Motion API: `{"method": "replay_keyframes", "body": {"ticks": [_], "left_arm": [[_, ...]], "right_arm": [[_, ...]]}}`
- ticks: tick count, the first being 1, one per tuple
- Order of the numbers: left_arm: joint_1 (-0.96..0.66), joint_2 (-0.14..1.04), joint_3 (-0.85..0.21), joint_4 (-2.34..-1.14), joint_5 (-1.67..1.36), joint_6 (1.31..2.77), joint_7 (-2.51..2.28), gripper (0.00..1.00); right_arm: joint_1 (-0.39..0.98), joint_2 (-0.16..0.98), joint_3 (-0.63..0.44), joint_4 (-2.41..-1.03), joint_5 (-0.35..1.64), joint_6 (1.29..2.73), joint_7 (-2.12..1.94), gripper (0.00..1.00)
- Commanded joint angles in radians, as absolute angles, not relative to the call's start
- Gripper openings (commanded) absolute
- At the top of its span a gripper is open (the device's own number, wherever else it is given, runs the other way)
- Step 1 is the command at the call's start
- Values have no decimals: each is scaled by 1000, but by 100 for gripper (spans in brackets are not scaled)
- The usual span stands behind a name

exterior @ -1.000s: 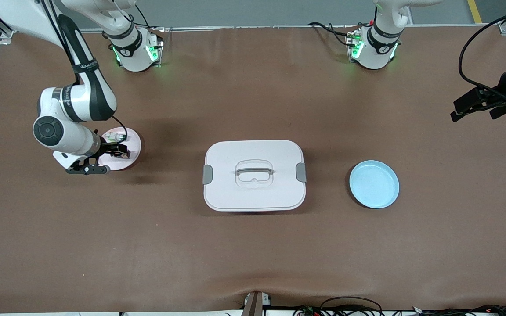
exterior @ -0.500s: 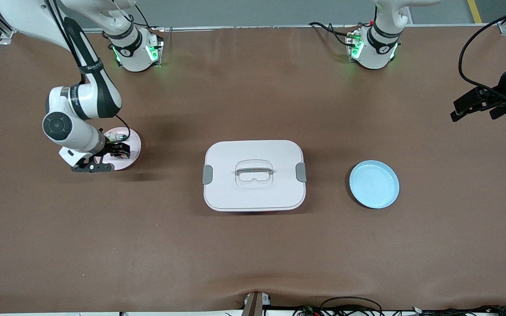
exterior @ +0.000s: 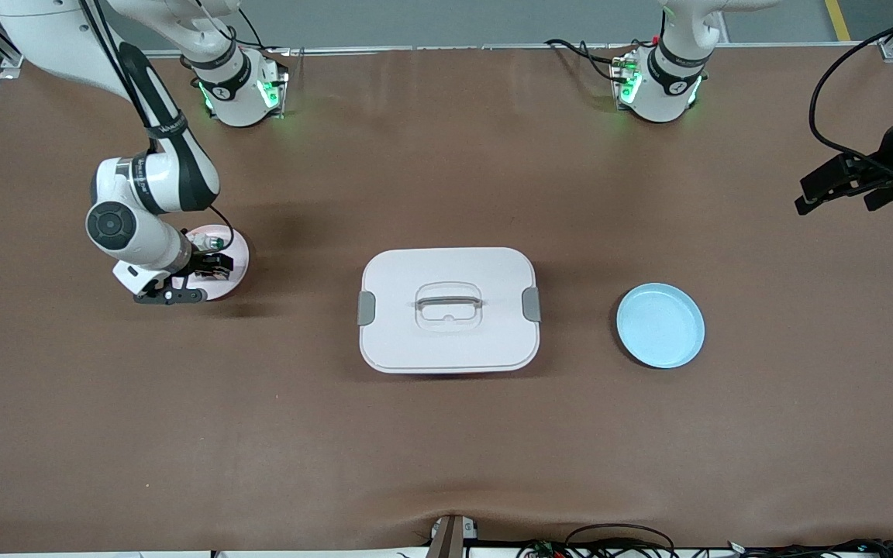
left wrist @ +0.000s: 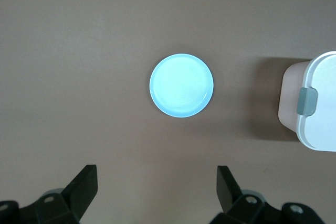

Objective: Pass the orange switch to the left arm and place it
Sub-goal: 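Lower the right gripper and close it on the orange switch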

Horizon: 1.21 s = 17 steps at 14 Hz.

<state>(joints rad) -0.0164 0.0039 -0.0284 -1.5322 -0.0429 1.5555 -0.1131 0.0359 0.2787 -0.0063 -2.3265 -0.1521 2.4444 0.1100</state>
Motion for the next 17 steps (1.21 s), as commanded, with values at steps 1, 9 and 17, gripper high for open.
{"method": "replay_keyframes", "body": {"ticks": [1,9,17], "left_arm": [[-17,9,-28,-1517,-58,1549,-92,100],[-17,9,-28,-1516,-60,1549,-92,100],[-15,11,-26,-1516,-60,1551,-92,100]], "right_arm": [[23,296,2,-2350,-176,2497,126,100],[23,313,2,-2365,-190,2525,126,100],[-3,313,0,-2385,-190,2540,126,100]]}}
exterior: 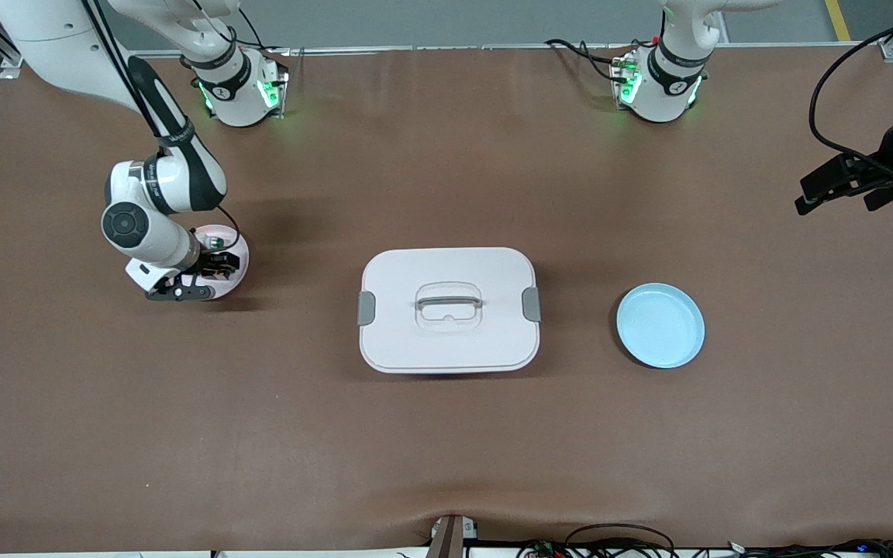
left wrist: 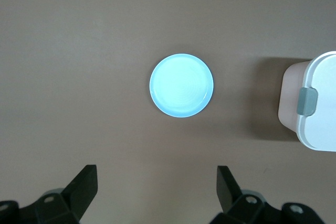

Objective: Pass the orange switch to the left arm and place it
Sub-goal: 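Lower the right gripper and close it on the orange switch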

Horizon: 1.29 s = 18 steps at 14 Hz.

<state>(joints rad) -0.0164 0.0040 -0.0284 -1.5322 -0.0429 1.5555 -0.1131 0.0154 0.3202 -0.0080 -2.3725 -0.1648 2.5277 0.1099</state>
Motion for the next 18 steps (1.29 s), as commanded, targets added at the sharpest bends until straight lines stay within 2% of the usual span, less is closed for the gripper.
{"method": "replay_keyframes", "body": {"ticks": [1,7,8,9,11,12,13,14,18], "left_arm": [[-17,11,-28,-1516,-60,1551,-94,100],[-17,11,-28,-1516,-60,1551,-92,100],[-15,11,-26,-1516,-60,1551,-92,100],[-15,11,-26,-1516,-60,1551,-94,100],[-15,12,-28,-1516,-60,1551,-92,100],[-15,14,-26,-1516,-60,1551,-92,100],[-15,14,-26,-1516,-60,1551,-92,100],[-17,14,-28,-1516,-60,1551,-92,100],[-17,15,-28,-1505,-61,1551,-92,100]], "right_arm": [[-9,313,0,-2387,-190,2542,126,100],[-11,313,0,-2390,-192,2540,126,100],[-11,313,0,-2390,-192,2539,126,97],[-11,313,0,-2390,-192,2536,127,81],[-11,313,2,-2388,-192,2536,129,44],[-12,313,2,-2387,-192,2536,132,22],[-17,313,2,-2387,-192,2534,138,8],[-20,313,3,-2385,-190,2528,140,0],[-22,275,11,-2373,-179,2442,172,0]]}}
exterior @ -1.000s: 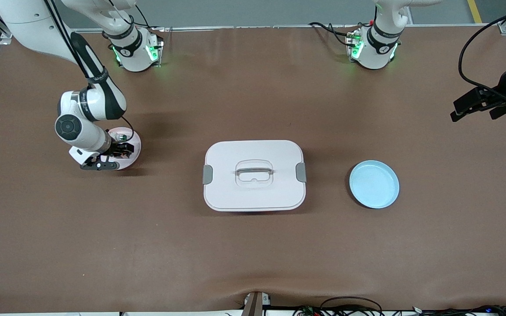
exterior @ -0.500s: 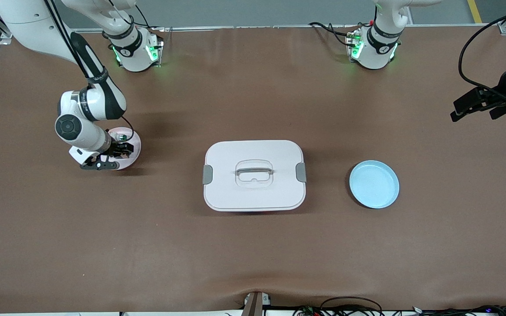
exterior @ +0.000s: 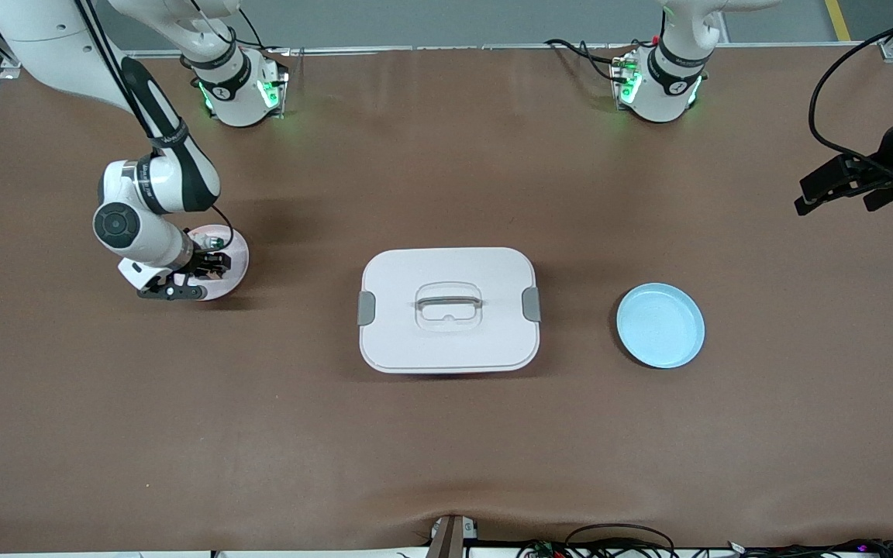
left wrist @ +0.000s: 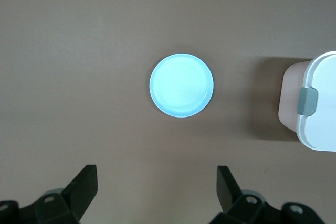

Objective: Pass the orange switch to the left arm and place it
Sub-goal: 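Lower the right gripper and close it on the orange switch, then lift the switch with the right gripper while the left gripper approaches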

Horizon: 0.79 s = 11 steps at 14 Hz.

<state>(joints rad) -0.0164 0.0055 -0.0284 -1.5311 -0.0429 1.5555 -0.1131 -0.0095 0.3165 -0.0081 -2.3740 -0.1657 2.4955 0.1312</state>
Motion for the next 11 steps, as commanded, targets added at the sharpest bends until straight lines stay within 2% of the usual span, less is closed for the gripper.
{"method": "replay_keyframes", "body": {"ticks": [1,5,7,11], "left_arm": [[-17,15,-29,-1505,-66,1551,-92,100],[-9,14,-28,-1502,-165,1551,-92,100],[-11,14,-28,-1479,-236,1551,-92,100],[-18,15,-28,-1477,-440,1551,-94,100]], "right_arm": [[-17,259,18,-2364,-178,2409,195,0],[2,201,64,-2335,-73,2306,261,0],[2,189,66,-2268,90,2199,265,0],[12,154,66,-2129,202,1993,319,0]]}}
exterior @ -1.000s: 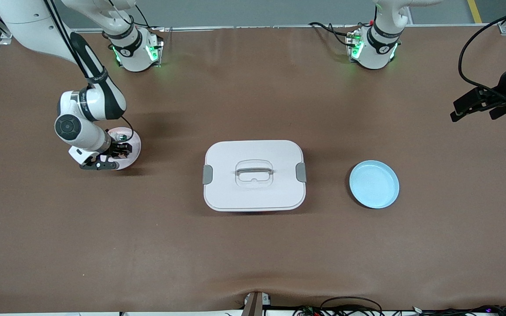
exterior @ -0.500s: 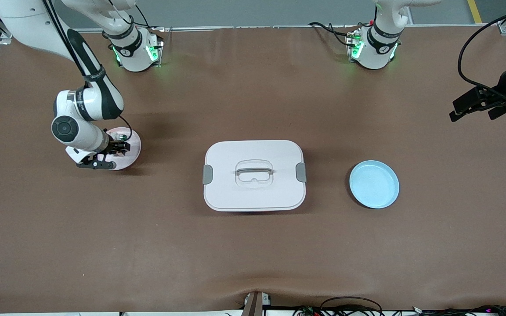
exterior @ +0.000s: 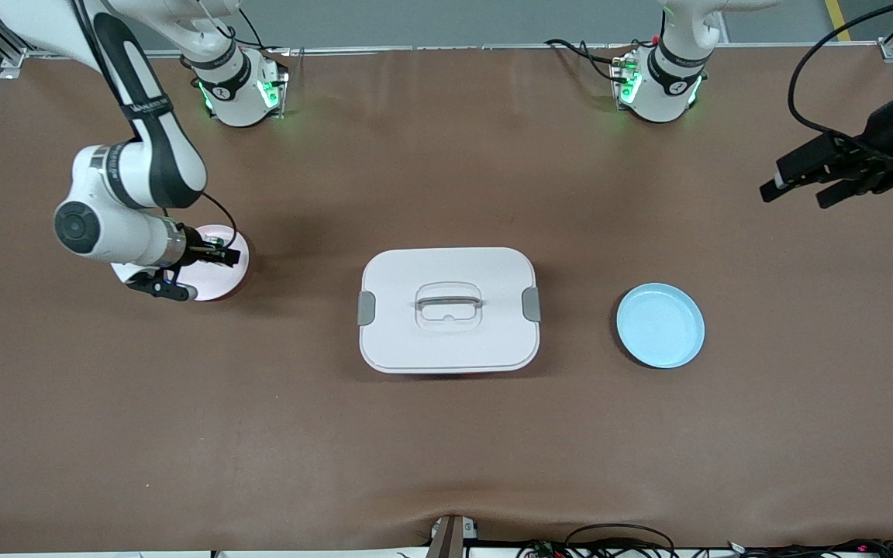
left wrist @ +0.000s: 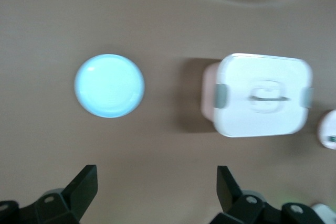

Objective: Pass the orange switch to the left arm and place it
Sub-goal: 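Lift the switch with the right gripper while the left gripper approaches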

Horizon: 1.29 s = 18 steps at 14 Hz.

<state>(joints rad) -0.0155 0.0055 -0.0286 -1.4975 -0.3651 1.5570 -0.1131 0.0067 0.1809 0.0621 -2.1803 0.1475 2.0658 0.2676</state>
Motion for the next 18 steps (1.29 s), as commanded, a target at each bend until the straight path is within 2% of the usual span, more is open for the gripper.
{"method": "replay_keyframes", "body": {"ticks": [1,4,7,10,18], "left_arm": [[-18,29,-28,-1477,-481,1558,-94,100],[-20,78,-29,-1485,-673,1589,-94,100],[-78,120,-35,-1493,-790,1621,-94,100],[-196,121,-35,-1551,-799,1756,-98,100],[-376,167,-41,-1612,-896,2035,-211,100]], "right_arm": [[38,149,66,-2091,219,1946,366,0],[110,158,64,-1944,308,1826,564,0],[193,166,66,-1843,325,1781,760,0],[239,175,63,-1792,472,1779,979,0],[383,282,64,-1597,524,1796,1385,0]]}}
